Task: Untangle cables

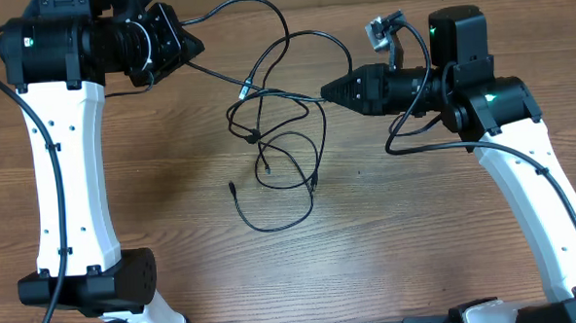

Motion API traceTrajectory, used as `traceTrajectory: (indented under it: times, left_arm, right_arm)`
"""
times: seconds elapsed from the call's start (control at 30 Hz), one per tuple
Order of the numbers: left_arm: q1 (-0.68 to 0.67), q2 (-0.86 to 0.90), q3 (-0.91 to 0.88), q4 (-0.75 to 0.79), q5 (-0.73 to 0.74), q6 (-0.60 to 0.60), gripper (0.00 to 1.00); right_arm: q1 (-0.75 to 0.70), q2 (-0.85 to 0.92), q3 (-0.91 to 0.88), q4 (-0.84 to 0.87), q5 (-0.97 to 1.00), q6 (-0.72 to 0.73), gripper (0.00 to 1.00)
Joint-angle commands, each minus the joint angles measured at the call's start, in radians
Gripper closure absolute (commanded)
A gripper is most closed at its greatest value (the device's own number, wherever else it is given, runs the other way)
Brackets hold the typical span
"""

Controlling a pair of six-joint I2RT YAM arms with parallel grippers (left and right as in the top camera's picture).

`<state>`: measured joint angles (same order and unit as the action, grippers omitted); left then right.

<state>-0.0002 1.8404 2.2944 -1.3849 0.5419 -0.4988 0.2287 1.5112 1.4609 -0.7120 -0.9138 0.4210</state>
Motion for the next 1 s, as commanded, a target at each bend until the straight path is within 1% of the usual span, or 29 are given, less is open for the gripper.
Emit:
traceTrajectory:
  times: [0.0, 0.13, 0.17, 0.3, 0.5, 0.6, 0.63, 0.67, 0.7, 0.73, 0.8, 0.93, 0.97]
  left_arm:
    - [0.011, 0.003, 0.014, 0.007, -0.014, -0.004, 0.96]
    - [0.011, 0.003, 0.014, 0.001, -0.009, -0.003, 0.96]
    - [0.011, 0.003, 0.014, 0.001, -0.004, -0.003, 0.96]
    - [0.011, 0.003, 0.014, 0.002, 0.002, -0.017, 0.96]
    - [0.011, 0.003, 0.014, 0.006, 0.002, -0.050, 0.96]
    - [0.011, 0.003, 0.014, 0.014, 0.002, -0.056, 0.96]
    - [0.011, 0.003, 0.014, 0.014, 0.002, -0.055, 0.96]
    - [0.011, 0.003, 0.014, 0.014, 0.002, -0.055, 0.95]
    - [0.011, 0.003, 0.014, 0.017, 0.002, -0.055, 0.96]
    - [0.011, 0.003, 0.014, 0.022, 0.002, -0.054, 0.96]
    - [0.011, 0.003, 0.014, 0.037, 0.017, -0.046, 0.96]
    - [0.011, 0.003, 0.014, 0.111, 0.151, 0.051, 0.96]
    - [0.011, 0.003, 0.014, 0.127, 0.176, 0.058, 0.96]
  right_arm:
    - [-0.021, -0.007, 0.032, -0.012, 0.106, 0.287, 0.96]
    - [-0.021, -0.007, 0.033, -0.012, 0.196, 0.546, 0.96]
    - [-0.021, -0.007, 0.032, -0.013, 0.222, 0.657, 0.96]
    - [-0.021, -0.007, 0.032, -0.012, 0.241, 0.909, 0.96]
    - [-0.021, -0.007, 0.032, -0.042, 0.241, 0.925, 0.96]
    - [-0.021, -0.007, 0.032, -0.042, 0.240, 0.826, 0.78]
    - [-0.021, -0.007, 0.032, -0.044, 0.240, 0.738, 0.52]
    - [-0.021, -0.007, 0.032, -0.047, 0.240, 0.690, 0.23]
    - [-0.021, -0.007, 0.032, -0.051, 0.241, 0.660, 0.05]
    - [-0.021, -0.007, 0.032, -0.055, 0.240, 0.630, 0.00]
    - [-0.021, -0.007, 0.032, -0.058, 0.240, 0.591, 0.00]
    - [-0.021, -0.007, 0.032, -0.061, 0.240, 0.505, 0.00]
    - [-0.021, -0.007, 0.032, -0.062, 0.240, 0.485, 0.00]
